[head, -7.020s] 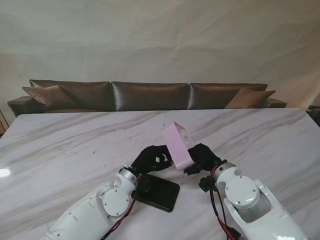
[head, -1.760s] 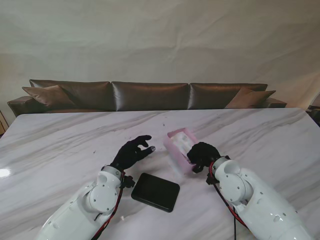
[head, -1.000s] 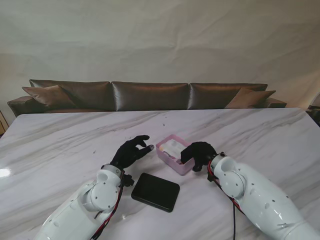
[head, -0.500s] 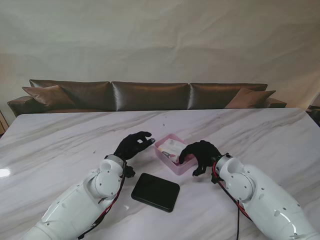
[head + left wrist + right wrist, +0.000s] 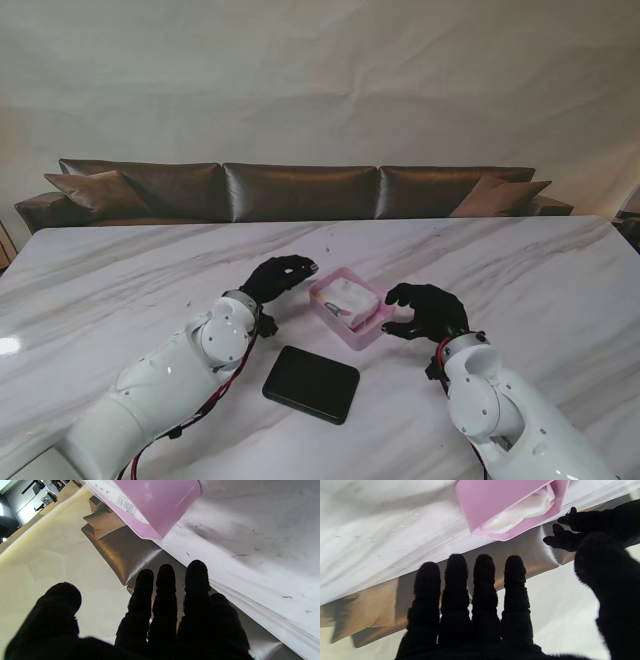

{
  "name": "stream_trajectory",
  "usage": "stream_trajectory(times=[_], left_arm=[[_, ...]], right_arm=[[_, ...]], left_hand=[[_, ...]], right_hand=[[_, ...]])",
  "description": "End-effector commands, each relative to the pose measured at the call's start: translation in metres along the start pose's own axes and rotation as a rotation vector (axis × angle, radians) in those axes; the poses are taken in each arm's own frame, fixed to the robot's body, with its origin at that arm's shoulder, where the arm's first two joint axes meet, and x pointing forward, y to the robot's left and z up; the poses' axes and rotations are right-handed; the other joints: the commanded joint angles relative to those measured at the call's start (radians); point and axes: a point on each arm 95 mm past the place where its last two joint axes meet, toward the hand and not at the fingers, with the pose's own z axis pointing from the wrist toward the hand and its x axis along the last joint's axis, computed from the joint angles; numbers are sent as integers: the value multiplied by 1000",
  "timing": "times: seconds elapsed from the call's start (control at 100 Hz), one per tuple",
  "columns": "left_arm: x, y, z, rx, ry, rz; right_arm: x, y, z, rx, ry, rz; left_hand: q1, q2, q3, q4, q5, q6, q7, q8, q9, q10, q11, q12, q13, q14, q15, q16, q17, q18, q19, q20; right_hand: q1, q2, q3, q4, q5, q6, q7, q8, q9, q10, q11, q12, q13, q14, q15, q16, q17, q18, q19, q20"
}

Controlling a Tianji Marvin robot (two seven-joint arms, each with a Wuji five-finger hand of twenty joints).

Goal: Refill a tissue box and feed the first sheet

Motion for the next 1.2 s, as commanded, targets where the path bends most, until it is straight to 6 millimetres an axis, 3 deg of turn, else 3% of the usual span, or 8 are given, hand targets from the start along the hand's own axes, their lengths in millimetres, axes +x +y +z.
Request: stream_trajectory(times=[0.0, 0.2, 0.45, 0.95, 1.19], left_arm=[[13, 1, 9, -14, 20, -13], [11, 5, 19, -46, 15, 12], [12, 9, 20, -90, -1, 36], [12, 17, -5, -149, -32, 20], [9, 23, -18, -181, -50, 1]], right_arm=[[5, -15, -8, 26, -16, 35], [9, -28, -17, 5, -101, 65], [10, -43, -10, 27, -152, 144], [6, -56, 22, 61, -164, 211], [6, -56, 35, 71, -154, 215]], left_hand=[[-3, 37, -29, -17, 31, -26, -7, -24, 21, -8, 25, 12, 27, 95, 28, 16, 45, -109, 2467, 5], [0, 47, -29, -14, 84, -11, 16, -13, 43, 12, 37, 19, 40, 97, 52, 31, 62, -113, 2480, 8], [8, 61, -34, -8, 223, 20, 79, 12, 157, 67, 100, 47, 132, 126, 137, 64, 143, -125, 2540, -11], [21, 68, -34, 3, 380, 21, 158, 34, 311, 99, 154, 73, 251, 175, 211, 61, 218, -109, 2605, -67], [24, 74, -37, 5, 396, 23, 169, 33, 327, 102, 157, 77, 263, 183, 221, 53, 230, -105, 2619, -83]], right_hand=[[-2, 77, -43, 37, 50, 33, 12, -3, 71, 33, 2, 18, 56, 31, 34, 25, 31, 37, 57, 33], [9, 241, -141, 91, 208, 47, -1, -9, 226, 60, -22, 24, 147, 59, 82, 68, 63, 52, 108, 55], [-12, 315, -171, 103, 271, 73, -11, -9, 276, 89, -31, 27, 168, 85, 116, 91, 60, 62, 129, 63], [1, 327, -156, 110, 293, 80, -21, -2, 293, 97, -33, 32, 171, 89, 125, 97, 59, 59, 129, 56], [9, 318, -151, 109, 293, 78, -21, 2, 292, 96, -33, 35, 170, 86, 125, 97, 57, 56, 128, 53]])
